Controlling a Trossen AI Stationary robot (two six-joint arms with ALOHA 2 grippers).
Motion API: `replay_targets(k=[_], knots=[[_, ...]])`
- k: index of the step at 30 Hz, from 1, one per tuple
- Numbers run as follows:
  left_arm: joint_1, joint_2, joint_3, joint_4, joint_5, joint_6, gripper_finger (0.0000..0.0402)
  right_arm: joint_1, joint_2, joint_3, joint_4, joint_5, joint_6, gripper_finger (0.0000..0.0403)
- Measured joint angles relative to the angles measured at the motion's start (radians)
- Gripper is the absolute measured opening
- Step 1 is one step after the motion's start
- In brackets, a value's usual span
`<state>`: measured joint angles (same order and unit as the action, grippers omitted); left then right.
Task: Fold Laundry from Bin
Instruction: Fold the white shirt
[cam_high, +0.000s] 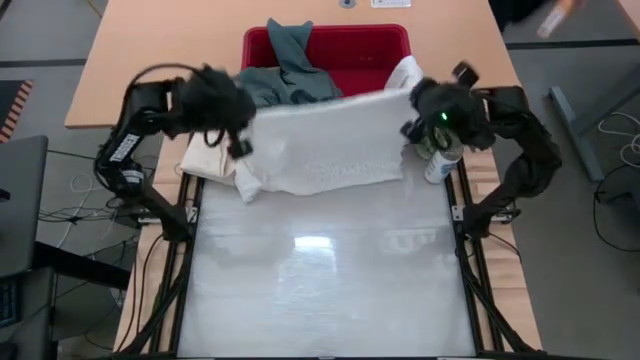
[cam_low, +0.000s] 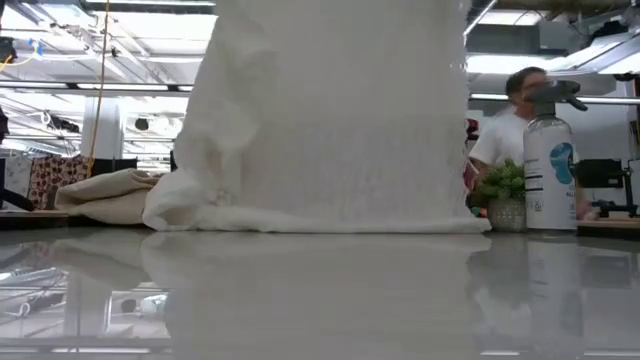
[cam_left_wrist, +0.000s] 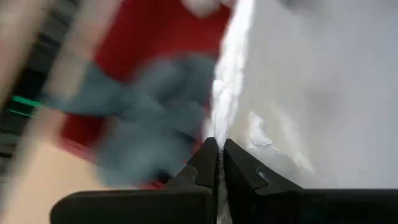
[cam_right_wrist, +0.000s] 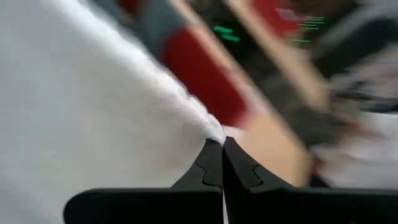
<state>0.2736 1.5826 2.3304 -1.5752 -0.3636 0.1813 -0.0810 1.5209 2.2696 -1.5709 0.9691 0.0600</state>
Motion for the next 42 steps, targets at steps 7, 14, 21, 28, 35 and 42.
replay_targets(k=[7,14,21,28,35,42], knots=[[-0.151,-0.031,-0.233,0.013,0.351,-0.264,0.0000,0.215,-0.020,-0.225,-0.003,-0.254,0.411,0.0017],[-0.371,-0.027,-0.509,0.022,0.461,-0.439,0.0000,0.483,-0.014,-0.533,0.002,-0.459,0.883,0.0017],[-0.600,-0.026,-0.802,0.139,0.503,-0.638,0.0000,0.764,-0.008,-0.754,0.028,-0.686,1.368,0.0017],[-0.779,-0.026,-1.009,0.636,0.663,-0.792,0.0000,0.901,-0.010,-0.889,0.198,-0.784,1.560,0.0017],[-0.850,-0.027,-1.089,0.732,0.739,-0.927,0.0000,0.918,-0.010,-0.969,0.399,-0.832,1.585,0.0017],[-0.723,-0.094,-0.903,0.547,0.758,-0.929,0.0000,0.768,-0.038,-0.730,0.162,-0.546,1.342,0.0017]])
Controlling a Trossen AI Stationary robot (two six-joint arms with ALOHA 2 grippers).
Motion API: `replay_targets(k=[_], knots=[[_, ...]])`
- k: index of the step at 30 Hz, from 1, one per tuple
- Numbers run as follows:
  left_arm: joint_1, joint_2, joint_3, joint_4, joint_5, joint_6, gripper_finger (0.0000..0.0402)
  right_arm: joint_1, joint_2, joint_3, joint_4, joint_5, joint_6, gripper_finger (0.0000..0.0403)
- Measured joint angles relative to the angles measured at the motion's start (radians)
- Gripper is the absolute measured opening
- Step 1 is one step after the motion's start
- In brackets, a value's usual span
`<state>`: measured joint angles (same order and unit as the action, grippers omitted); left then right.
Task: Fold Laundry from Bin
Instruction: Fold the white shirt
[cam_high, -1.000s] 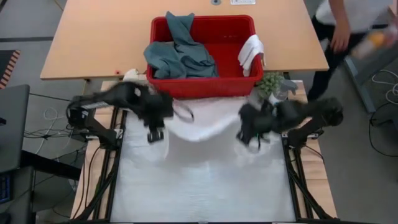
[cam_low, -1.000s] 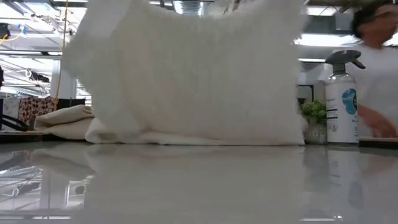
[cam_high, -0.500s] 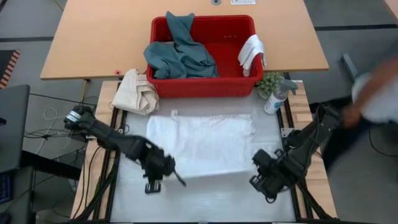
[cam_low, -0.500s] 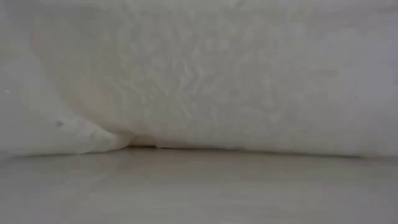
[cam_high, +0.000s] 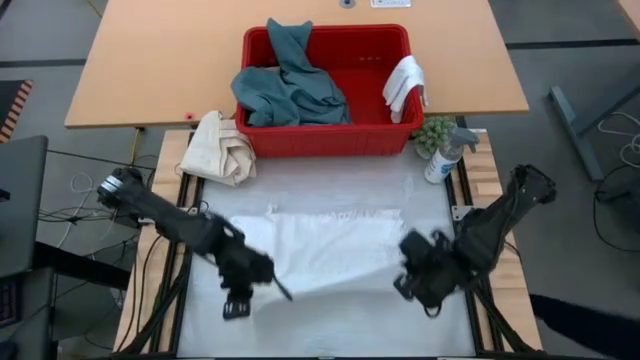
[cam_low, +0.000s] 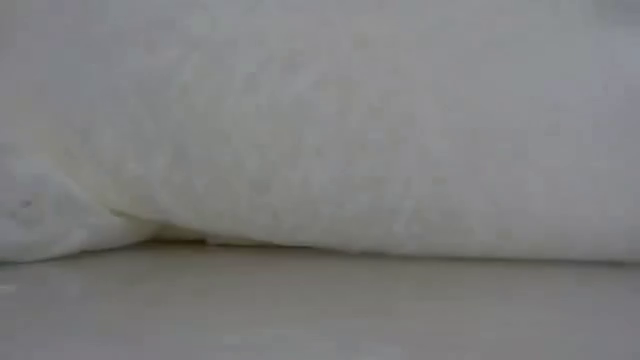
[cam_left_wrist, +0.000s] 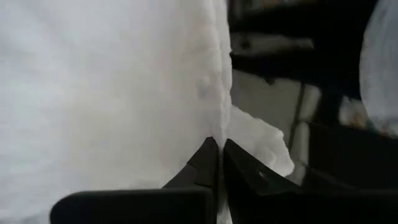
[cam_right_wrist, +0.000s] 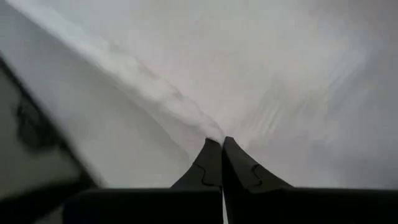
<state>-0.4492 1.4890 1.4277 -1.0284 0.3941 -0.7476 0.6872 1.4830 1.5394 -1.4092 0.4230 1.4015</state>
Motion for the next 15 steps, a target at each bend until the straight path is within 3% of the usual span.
replay_targets(k=[3,8,11,13,15], knots=[[0.096,-0.024,0.173,-0.155,-0.191,0.094,0.0000,-0.104,0.000,0.154,-0.134,0.158,-0.210,0.0017],[0.280,-0.033,0.550,-0.394,-0.712,0.360,0.0000,-0.340,-0.025,0.387,-0.139,0.430,-0.697,0.0017],[0.396,-0.033,0.761,-0.331,-1.016,0.610,0.0000,-0.505,-0.029,0.549,-0.109,0.647,-0.975,0.0017],[0.481,-0.034,0.869,-0.213,-1.127,0.820,0.0000,-0.612,-0.028,0.643,-0.016,0.782,-1.197,0.0017],[0.579,-0.035,0.931,-0.025,-1.159,1.029,0.0000,-0.725,-0.024,0.728,0.159,0.842,-1.477,0.0017]])
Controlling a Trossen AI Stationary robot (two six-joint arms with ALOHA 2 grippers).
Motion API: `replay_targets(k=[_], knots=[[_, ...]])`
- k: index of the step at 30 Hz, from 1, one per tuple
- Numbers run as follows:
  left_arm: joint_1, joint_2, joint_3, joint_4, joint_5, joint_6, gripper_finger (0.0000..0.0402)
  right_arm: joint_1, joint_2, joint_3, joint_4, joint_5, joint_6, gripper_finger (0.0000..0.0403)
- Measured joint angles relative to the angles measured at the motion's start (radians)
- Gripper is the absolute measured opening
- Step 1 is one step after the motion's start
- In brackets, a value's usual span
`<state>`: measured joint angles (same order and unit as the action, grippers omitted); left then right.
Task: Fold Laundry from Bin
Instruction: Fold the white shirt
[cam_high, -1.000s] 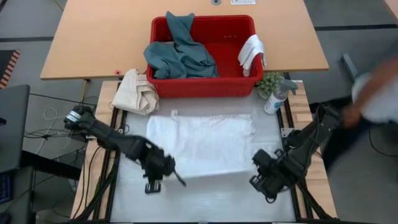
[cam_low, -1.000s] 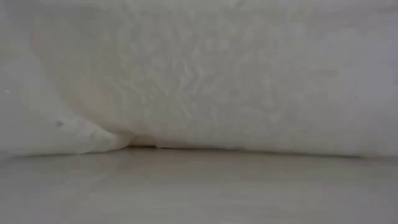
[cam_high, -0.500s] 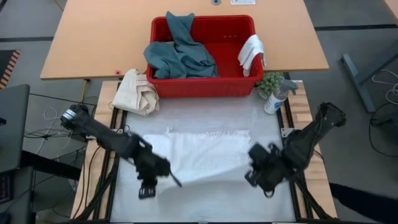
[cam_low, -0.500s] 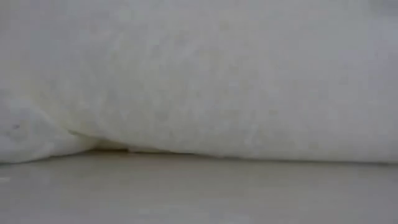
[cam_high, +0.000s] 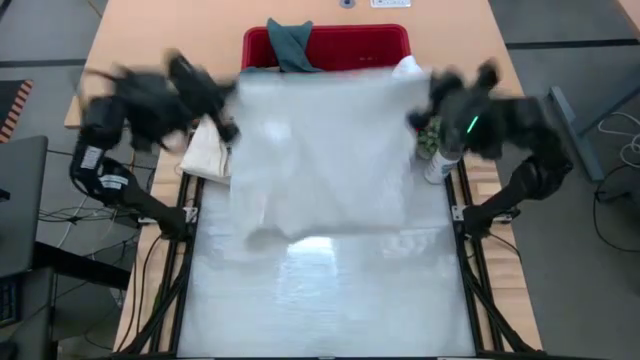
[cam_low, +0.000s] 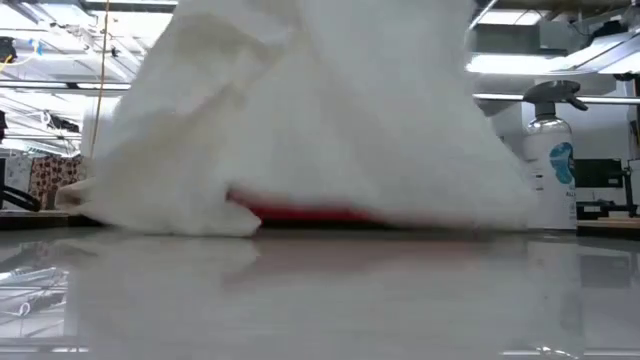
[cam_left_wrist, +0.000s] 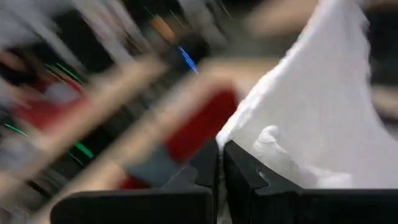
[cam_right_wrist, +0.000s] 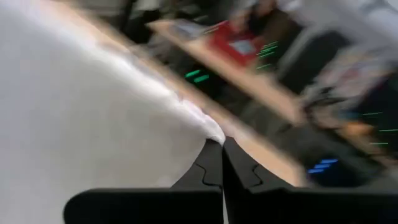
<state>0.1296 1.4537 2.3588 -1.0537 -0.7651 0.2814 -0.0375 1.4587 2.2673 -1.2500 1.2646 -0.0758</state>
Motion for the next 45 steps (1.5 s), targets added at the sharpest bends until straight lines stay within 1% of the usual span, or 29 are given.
replay_targets(k=[2,3,5,6,8,9,12,14,16,18,20,22,23,24,25,26,27,29,30,31,34,37,41,43,45], knots=[[0.094,-0.020,-0.029,0.279,0.017,0.215,0.0000,-0.099,0.004,0.060,0.217,-0.038,-0.262,0.0017],[0.137,-0.022,-0.042,0.383,0.052,0.303,0.0000,-0.142,0.006,0.080,0.325,-0.067,-0.371,0.0017],[0.198,-0.009,-0.039,0.546,0.137,0.401,0.0000,-0.197,0.002,0.082,0.548,-0.132,-0.554,0.0017],[0.213,-0.007,-0.029,0.561,0.166,0.407,0.0000,-0.203,-0.007,0.077,0.637,-0.148,-0.619,0.0017],[0.223,0.000,-0.011,0.546,0.206,0.391,0.0000,-0.198,-0.013,0.077,0.739,-0.150,-0.720,0.0017],[0.223,0.000,-0.009,0.503,0.214,0.379,0.0000,-0.185,-0.014,0.077,0.751,-0.137,-0.748,0.0017],[0.224,0.007,-0.007,0.300,0.222,0.326,0.0000,-0.139,-0.017,0.077,0.701,-0.063,-0.760,0.0017],[0.214,0.021,-0.006,0.151,0.232,0.252,0.0000,-0.107,-0.017,0.077,0.593,0.013,-0.722,0.0017],[0.197,0.041,-0.006,-0.005,0.247,0.147,0.0000,-0.057,-0.013,0.076,0.424,0.046,-0.589,0.0017],[0.175,0.056,-0.006,-0.137,0.273,0.035,0.0000,-0.001,-0.013,0.065,0.210,0.057,-0.377,0.0017],[0.154,0.071,-0.006,-0.262,0.307,-0.072,0.0000,0.055,0.001,0.063,-0.037,0.037,-0.097,0.0017],[0.127,0.086,-0.006,-0.386,0.367,-0.196,0.0001,0.117,0.022,0.061,-0.296,-0.027,0.226,0.0017],[0.109,0.095,-0.006,-0.453,0.415,-0.266,0.0001,0.151,0.035,0.055,-0.322,-0.075,0.367,0.0017],[0.093,0.106,-0.006,-0.517,0.473,-0.331,0.0001,0.177,0.037,0.016,-0.298,-0.137,0.419,0.0017],[0.072,0.117,-0.017,-0.532,0.534,-0.390,0.0001,0.215,0.025,-0.027,-0.262,-0.207,0.414,0.0017],[0.043,0.119,-0.046,-0.509,0.602,-0.439,0.0001,0.258,0.022,-0.059,-0.220,-0.259,0.412,0.0017],[0.011,0.113,-0.084,-0.496,0.679,-0.473,0.0001,0.304,0.027,-0.089,-0.181,-0.291,0.417,0.0017],[-0.060,0.108,-0.146,-0.460,0.816,-0.487,0.0001,0.358,0.039,-0.142,-0.193,-0.312,0.494,0.0017],[-0.099,0.105,-0.174,-0.438,0.858,-0.486,0.0001,0.387,0.048,-0.172,-0.216,-0.314,0.563,0.0017],[-0.136,0.102,-0.205,-0.440,0.882,-0.487,0.0001,0.416,0.054,-0.196,-0.236,-0.343,0.637,0.0017],[-0.236,0.102,-0.298,-0.455,0.864,-0.542,0.0001,0.496,0.082,-0.284,-0.297,-0.421,0.873,0.0017],[-0.320,0.104,-0.407,-0.449,0.843,-0.644,0.0001,0.565,0.114,-0.372,-0.316,-0.519,1.092,0.0017],[-0.418,0.104,-0.580,-0.435,0.845,-0.773,0.0001,0.661,0.153,-0.487,-0.319,-0.716,1.340,0.0017],[-0.460,0.104,-0.678,-0.389,0.847,-0.823,0.0001,0.704,0.180,-0.541,-0.319,-0.829,1.439,0.0017],[-0.494,0.104,-0.763,-0.337,0.893,-0.838,0.0001,0.739,0.210,-0.566,-0.320,-0.959,1.493,0.0017]])
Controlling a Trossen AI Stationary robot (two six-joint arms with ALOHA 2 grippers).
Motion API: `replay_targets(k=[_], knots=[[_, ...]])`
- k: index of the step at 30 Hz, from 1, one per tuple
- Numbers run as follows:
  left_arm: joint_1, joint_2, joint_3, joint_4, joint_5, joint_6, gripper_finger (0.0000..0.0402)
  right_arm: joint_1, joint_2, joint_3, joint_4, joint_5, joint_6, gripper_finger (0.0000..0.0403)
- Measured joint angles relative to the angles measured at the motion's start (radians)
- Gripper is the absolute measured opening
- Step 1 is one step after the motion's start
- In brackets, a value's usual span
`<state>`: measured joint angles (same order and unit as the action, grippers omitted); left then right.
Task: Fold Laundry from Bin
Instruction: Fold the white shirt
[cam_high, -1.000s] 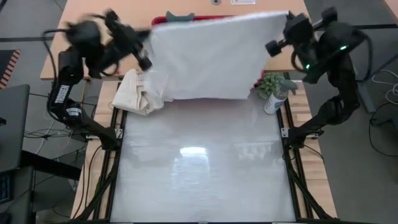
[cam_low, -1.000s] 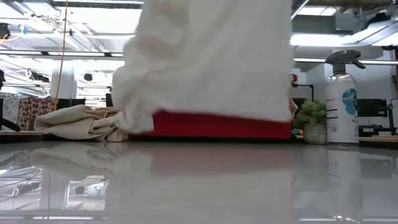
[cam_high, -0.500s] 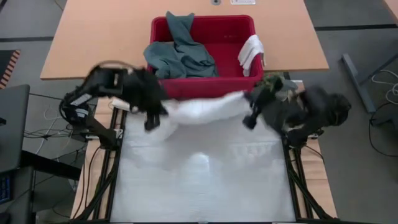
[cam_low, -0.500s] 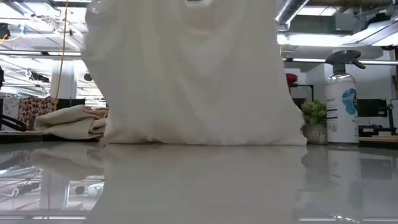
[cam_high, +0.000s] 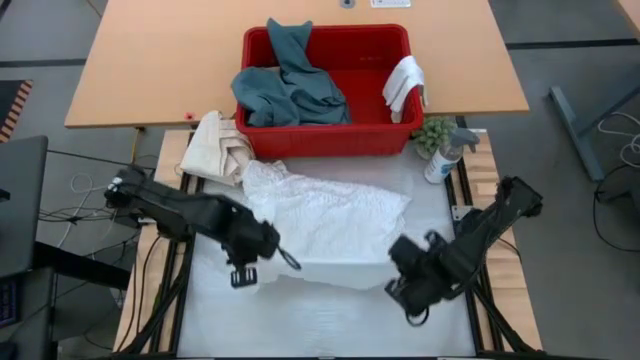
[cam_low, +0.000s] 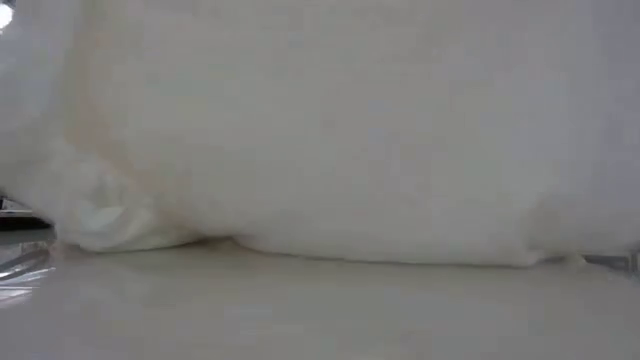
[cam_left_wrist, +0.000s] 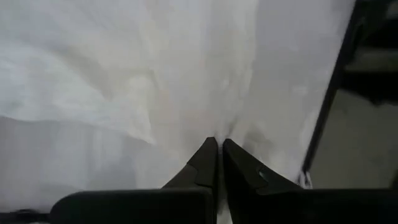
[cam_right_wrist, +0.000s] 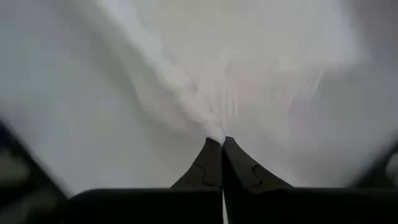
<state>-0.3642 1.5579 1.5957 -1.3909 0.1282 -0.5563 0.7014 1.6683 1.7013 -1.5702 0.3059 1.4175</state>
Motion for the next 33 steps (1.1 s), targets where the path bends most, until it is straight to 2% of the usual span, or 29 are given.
replay_targets(k=[2,5,7,9,11,13,15,18,20,23,26,30,33], knots=[[-0.025,0.001,-0.061,0.024,0.082,0.034,0.0000,0.019,0.020,-0.006,0.008,-0.081,0.003,0.0017],[-0.028,0.001,-0.095,0.031,0.167,0.087,0.0000,0.018,0.020,-0.007,0.013,-0.073,-0.016,0.0017],[-0.018,0.001,-0.096,0.026,0.160,0.101,0.0000,-0.001,0.013,-0.006,0.001,-0.043,-0.023,0.0017],[-0.012,0.000,-0.096,0.040,0.102,0.103,0.0000,-0.026,0.011,-0.007,-0.006,-0.048,-0.040,0.0017],[-0.013,0.000,-0.096,0.066,0.077,0.098,0.0000,-0.033,0.015,-0.007,0.005,-0.127,-0.053,0.0017],[-0.018,0.000,-0.096,0.128,0.173,0.081,0.0000,-0.009,0.020,-0.007,0.063,-0.287,-0.109,0.0017],[-0.026,0.000,-0.096,0.189,0.351,0.106,0.0000,0.030,0.021,-0.007,0.135,-0.376,-0.158,0.0017],[-0.029,-0.007,-0.076,0.216,0.524,0.194,0.0000,0.056,-0.001,-0.006,0.135,-0.373,-0.229,0.0017],[0.006,-0.009,-0.047,0.179,0.548,0.286,0.0000,0.024,-0.030,-0.005,0.051,-0.308,-0.244,0.0017],[0.100,-0.009,0.014,0.062,0.470,0.376,0.0000,-0.061,-0.072,-0.010,-0.011,-0.127,-0.271,0.0017],[0.234,-0.010,0.092,-0.078,0.306,0.437,0.0000,-0.173,-0.133,-0.002,-0.009,0.111,-0.356,0.0017],[0.419,-0.010,0.263,-0.194,-0.038,0.579,0.0000,-0.381,-0.228,0.004,-0.007,0.350,-0.539,0.0017],[0.545,-0.012,0.423,-0.149,-0.341,0.779,0.0000,-0.560,-0.305,0.029,0.005,0.558,-0.705,0.0017]])
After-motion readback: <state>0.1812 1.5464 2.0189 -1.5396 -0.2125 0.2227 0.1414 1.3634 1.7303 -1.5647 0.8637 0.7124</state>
